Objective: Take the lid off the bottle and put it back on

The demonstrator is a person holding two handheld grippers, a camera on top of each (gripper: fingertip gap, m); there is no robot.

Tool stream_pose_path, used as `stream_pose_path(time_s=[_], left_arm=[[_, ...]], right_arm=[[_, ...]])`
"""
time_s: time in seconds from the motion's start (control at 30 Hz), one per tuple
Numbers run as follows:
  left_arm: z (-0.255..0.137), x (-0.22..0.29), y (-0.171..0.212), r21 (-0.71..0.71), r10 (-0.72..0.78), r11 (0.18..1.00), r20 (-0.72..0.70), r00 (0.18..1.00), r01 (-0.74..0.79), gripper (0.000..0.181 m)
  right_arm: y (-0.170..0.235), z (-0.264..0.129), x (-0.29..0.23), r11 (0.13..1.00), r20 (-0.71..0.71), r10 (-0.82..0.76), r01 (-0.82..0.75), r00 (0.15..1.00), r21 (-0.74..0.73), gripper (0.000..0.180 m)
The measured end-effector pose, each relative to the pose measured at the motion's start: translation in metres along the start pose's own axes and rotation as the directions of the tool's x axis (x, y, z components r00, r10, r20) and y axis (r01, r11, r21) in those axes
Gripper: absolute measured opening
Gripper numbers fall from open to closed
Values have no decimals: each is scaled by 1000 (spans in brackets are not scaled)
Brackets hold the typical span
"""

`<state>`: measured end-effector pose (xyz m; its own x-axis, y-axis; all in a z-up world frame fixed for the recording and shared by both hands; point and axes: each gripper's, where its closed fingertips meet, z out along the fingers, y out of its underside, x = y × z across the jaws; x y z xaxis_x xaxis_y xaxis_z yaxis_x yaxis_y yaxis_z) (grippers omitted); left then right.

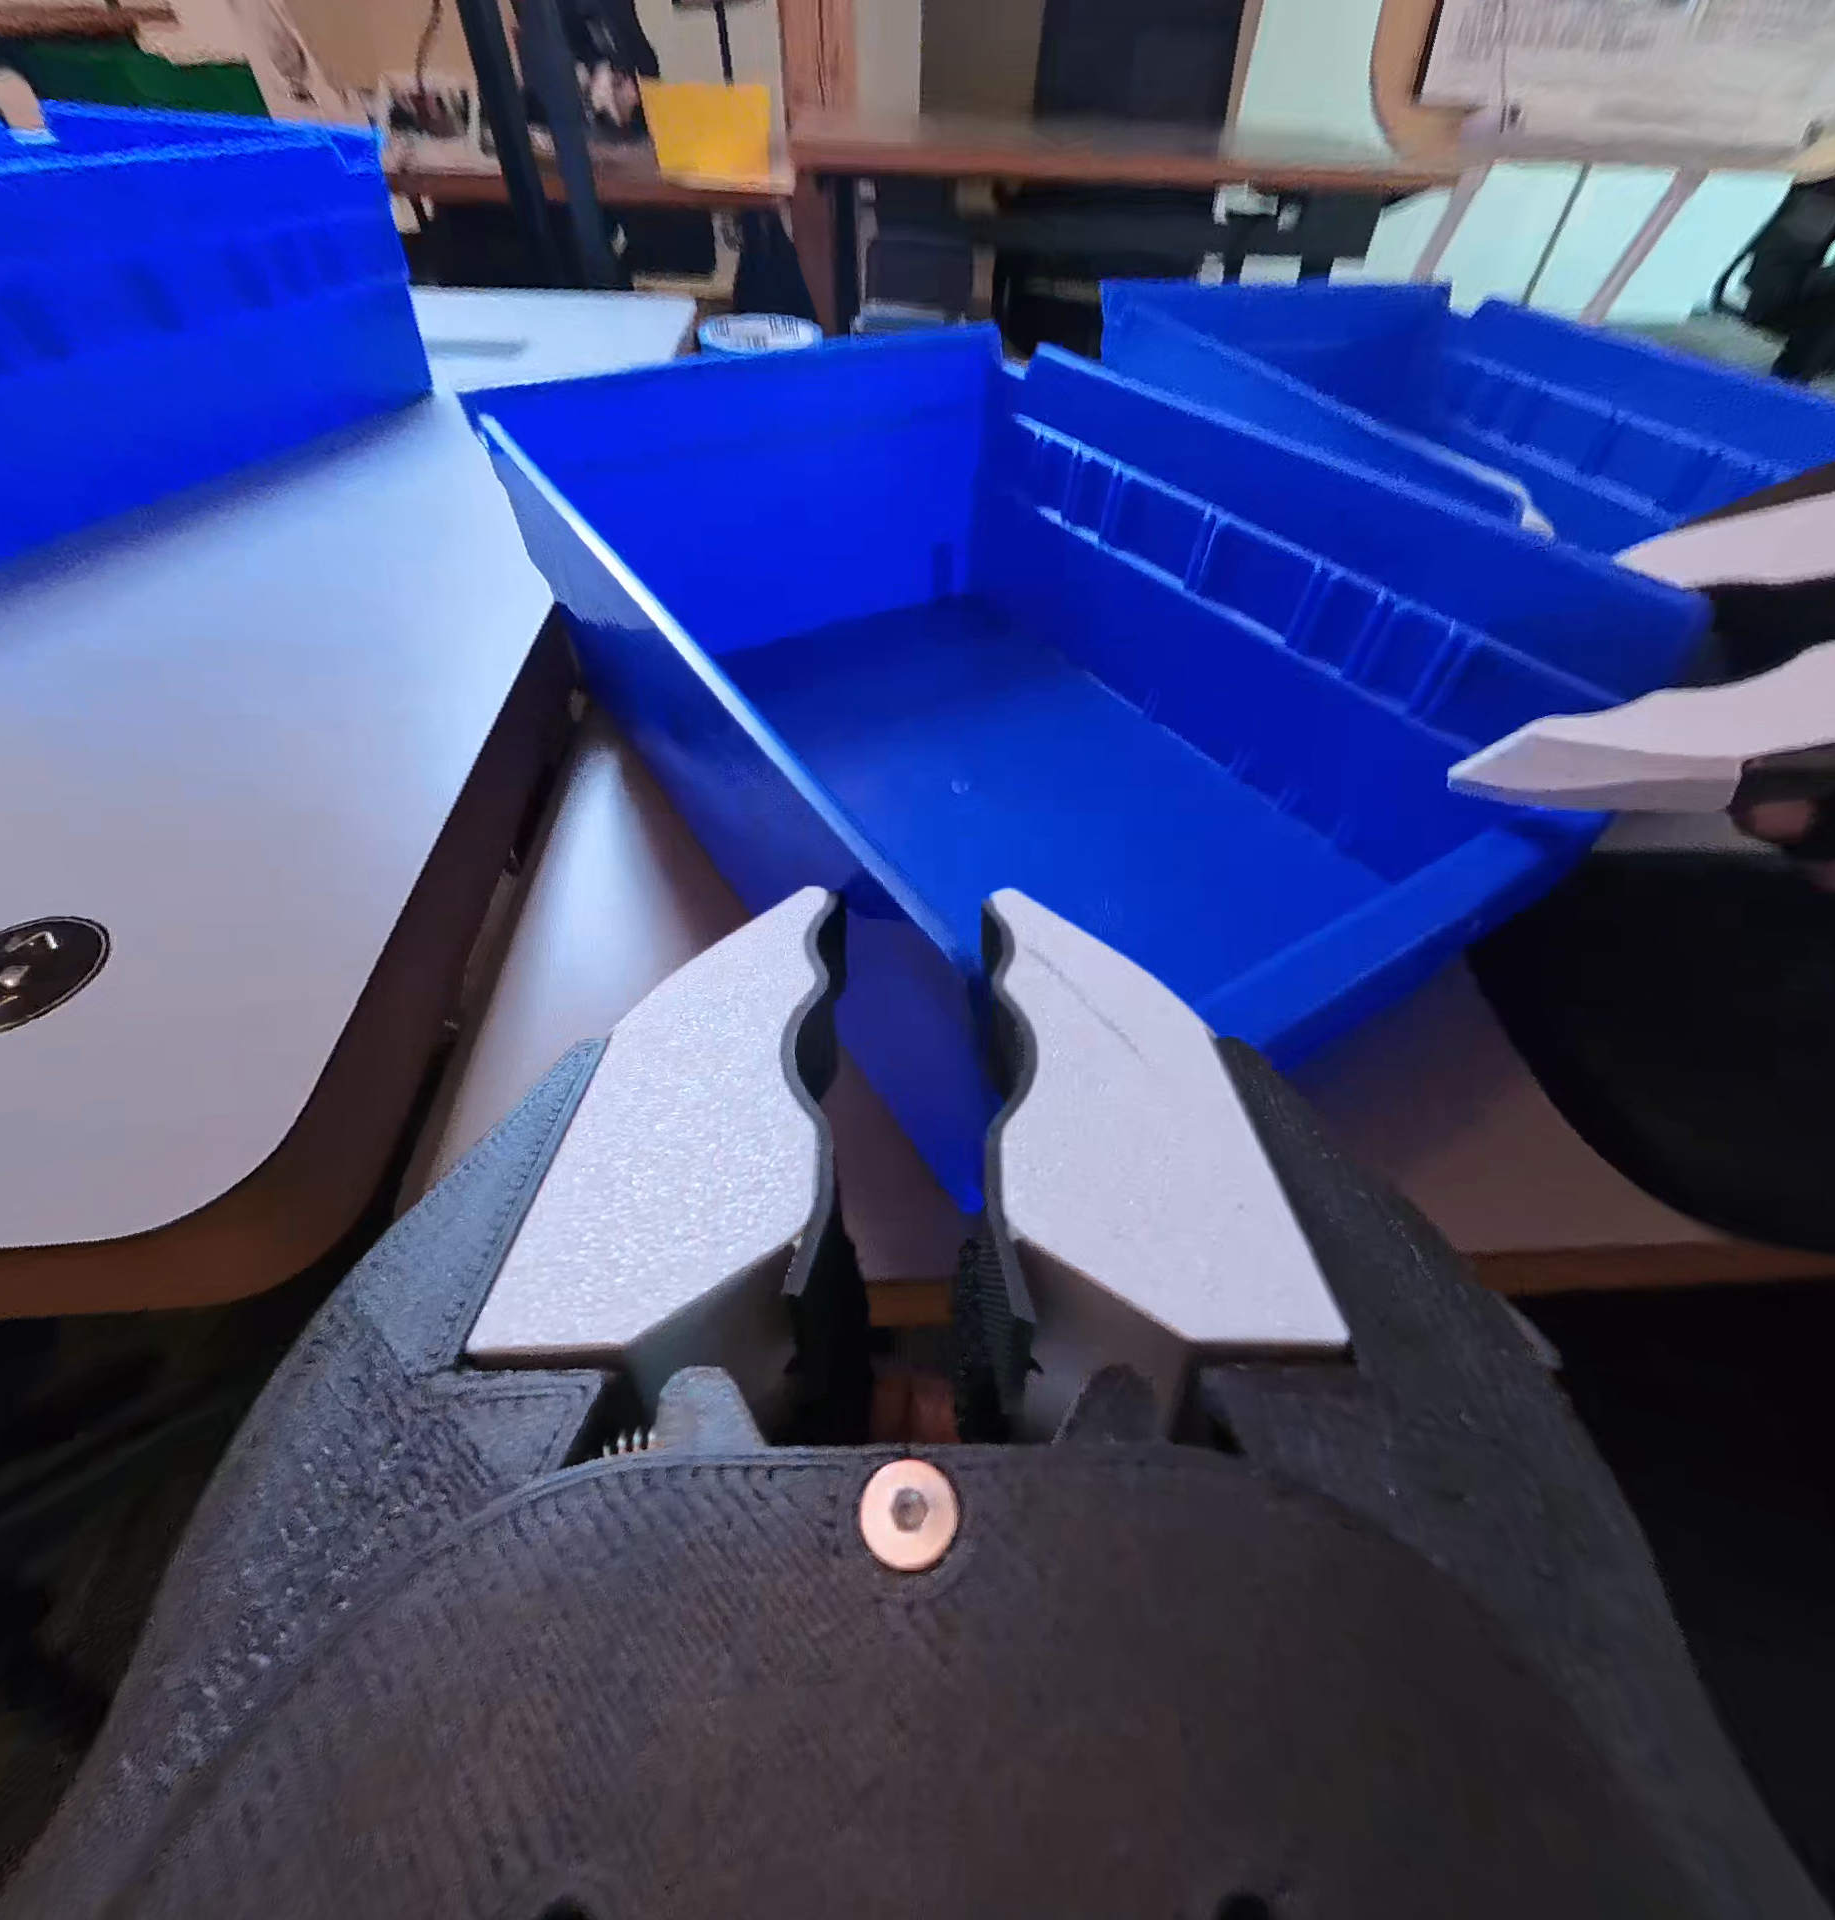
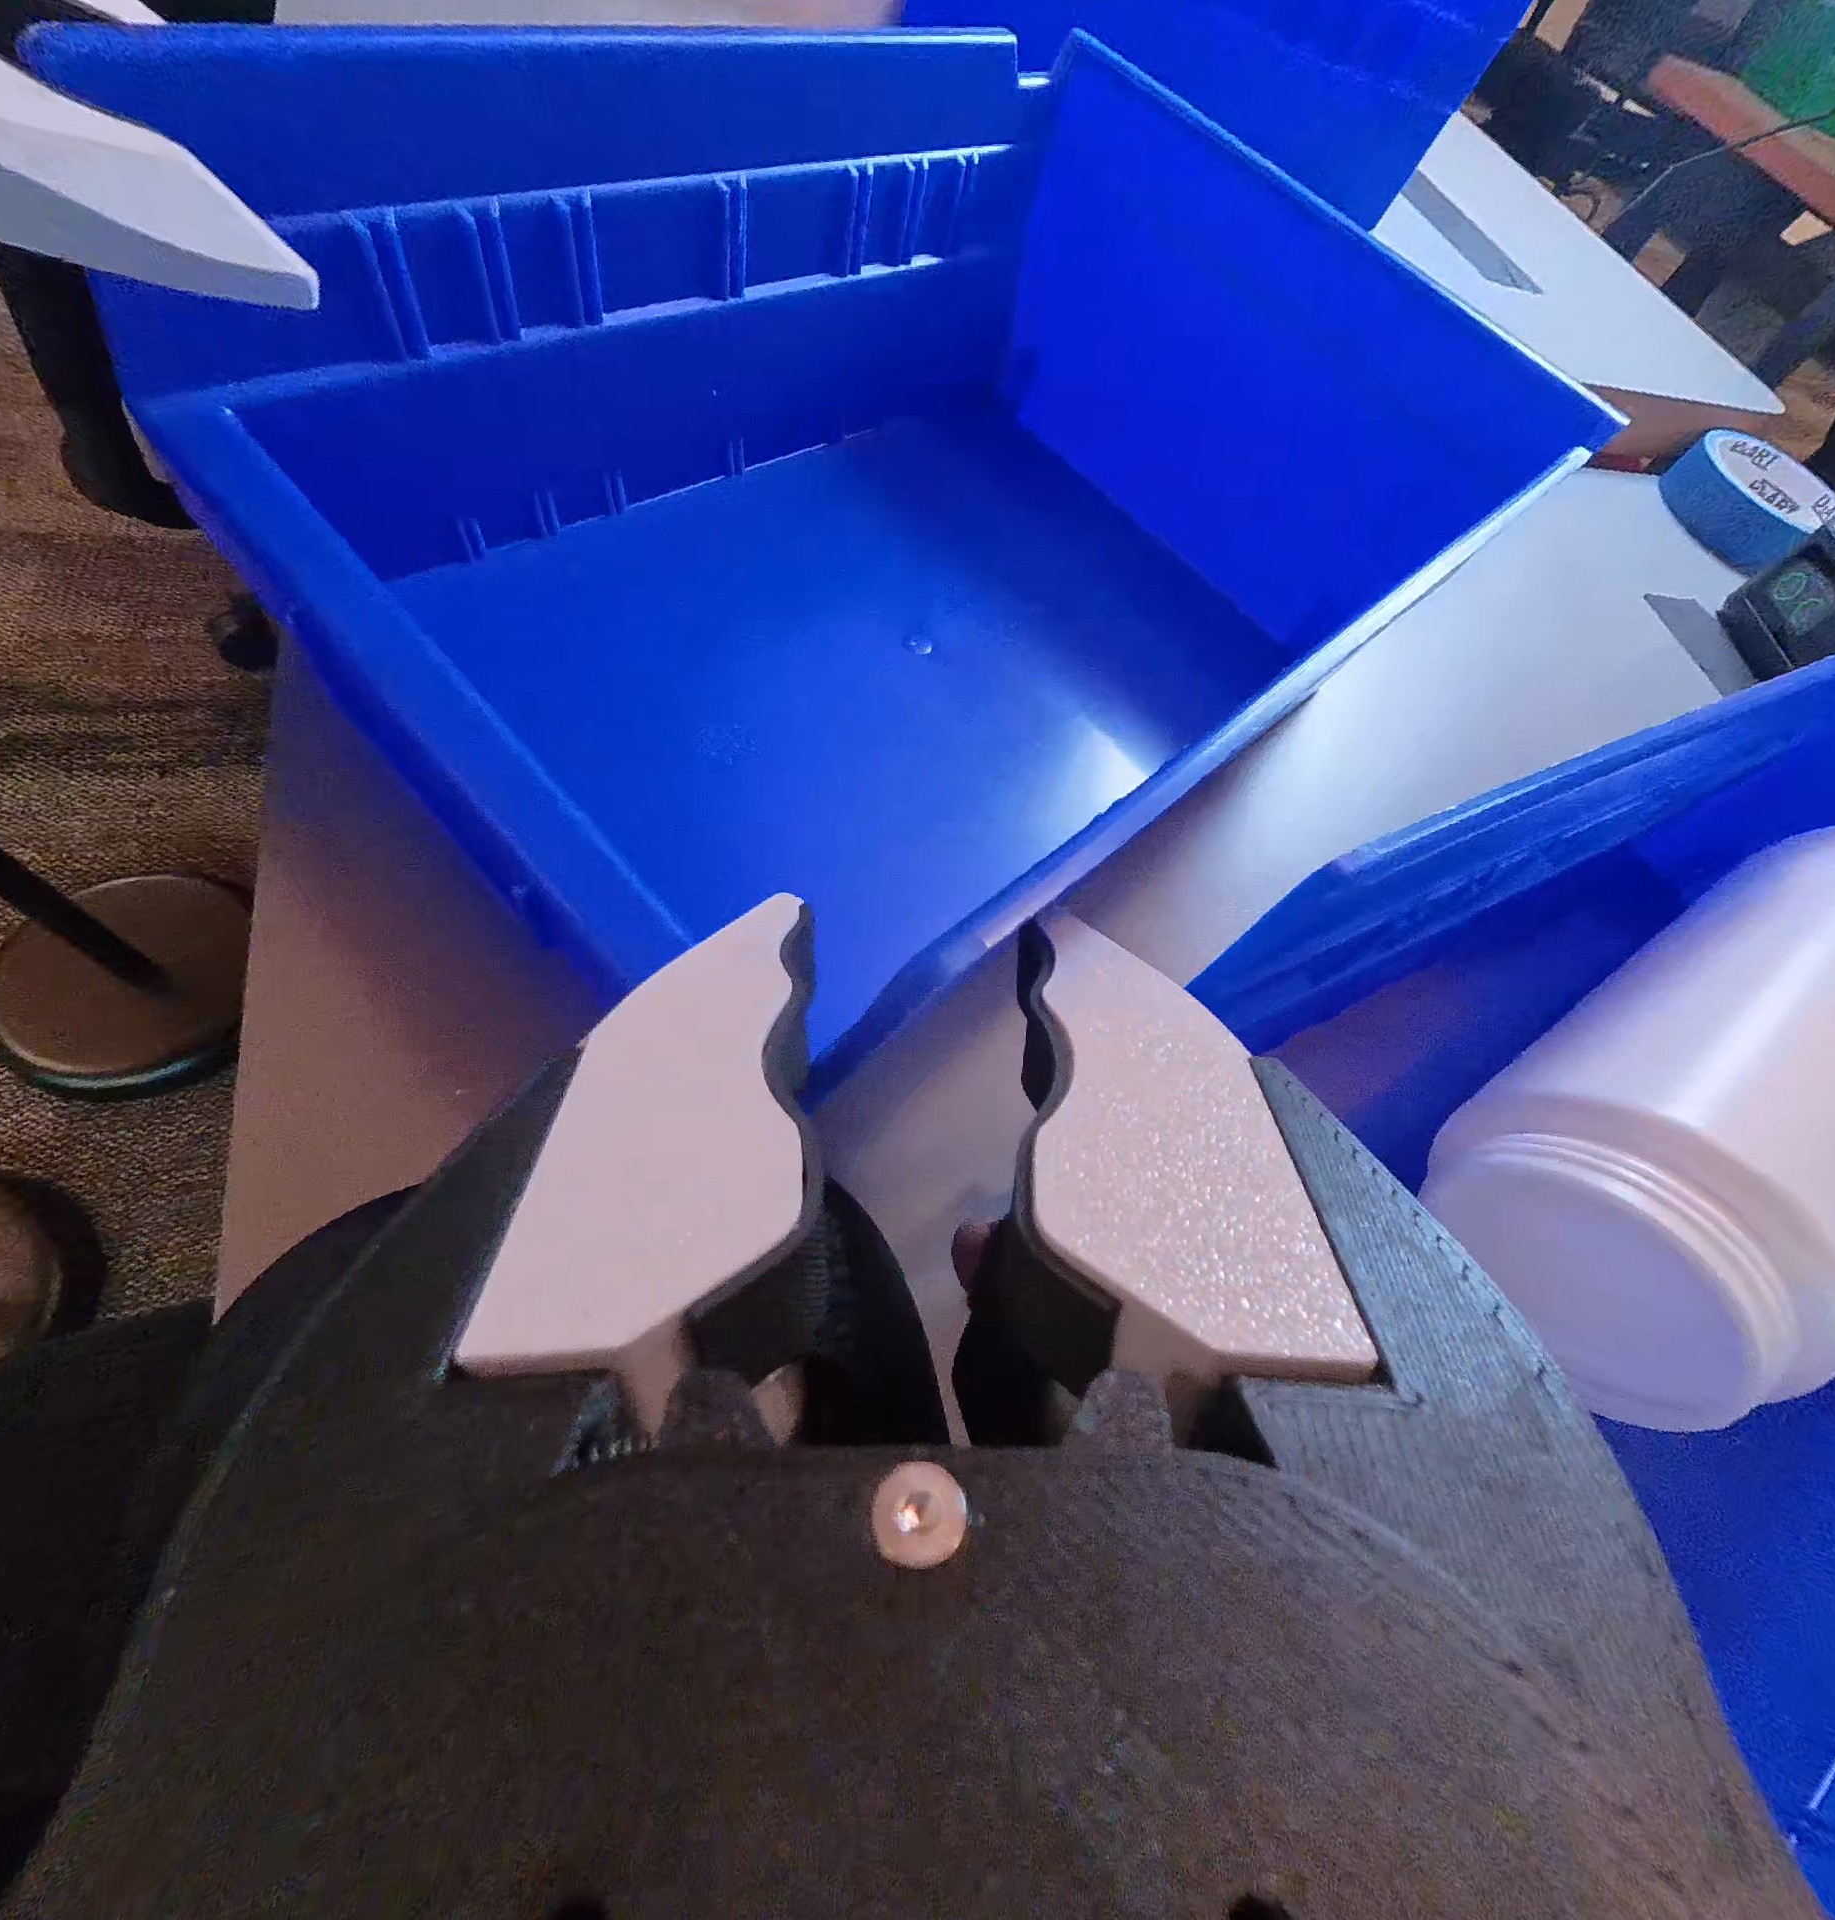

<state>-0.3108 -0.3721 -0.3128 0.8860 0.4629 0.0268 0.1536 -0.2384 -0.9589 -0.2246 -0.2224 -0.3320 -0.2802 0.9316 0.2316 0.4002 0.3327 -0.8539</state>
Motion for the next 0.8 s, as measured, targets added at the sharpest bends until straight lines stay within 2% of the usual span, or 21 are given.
stream_pose_path(time_s=[0.07, 0.17, 0.23, 0.37, 0.47, 0.53, 0.63, 0.7, 0.8], left_arm=[[4, -2, -4, 61, 5, 998, 51, 999, -8, 20], [0, -5, -11, 63, 209, 971, 253, 945, -231, 11], [-7, -1, -23, 52, 307, 939, 314, 899, -339, 11], [-32, 16, -70, 271, 230, 903, 351, 908, -334, 11], [-56, 39, -116, 428, 205, 821, 397, 895, -378, 10], [-64, 67, -147, 528, 206, 758, 361, 909, -382, 13], [-53, 122, -183, 626, 259, 683, 276, 926, -377, 14], [-34, 164, -198, 675, 300, 645, 208, 931, -359, 15], [4, 236, -211, 721, 358, 633, 51, 932, -282, 16]], right_arm=[[-1, 0, 5, 1000, -46, -17, 17, 999, 7, 34], [-10, -4, 8, 997, -93, -49, 54, 995, 60, 30], [-22, -14, 13, 989, -142, -75, 91, 987, 113, 27], [-52, -39, 22, 960, -205, -87, 137, 975, 244, 24], [-80, -73, 30, 917, -310, -124, 229, 943, 328, 24], [-93, -106, 43, 889, -381, -127, 276, 916, 366, 24], [-96, -169, 73, 863, -504, -94, 323, 859, 389, 23], [-82, -213, 97, 868, -586, -58, 331, 808, 371, 22], [-42, -281, 131, 900, -696, -10, 311, 718, 307, 21]])
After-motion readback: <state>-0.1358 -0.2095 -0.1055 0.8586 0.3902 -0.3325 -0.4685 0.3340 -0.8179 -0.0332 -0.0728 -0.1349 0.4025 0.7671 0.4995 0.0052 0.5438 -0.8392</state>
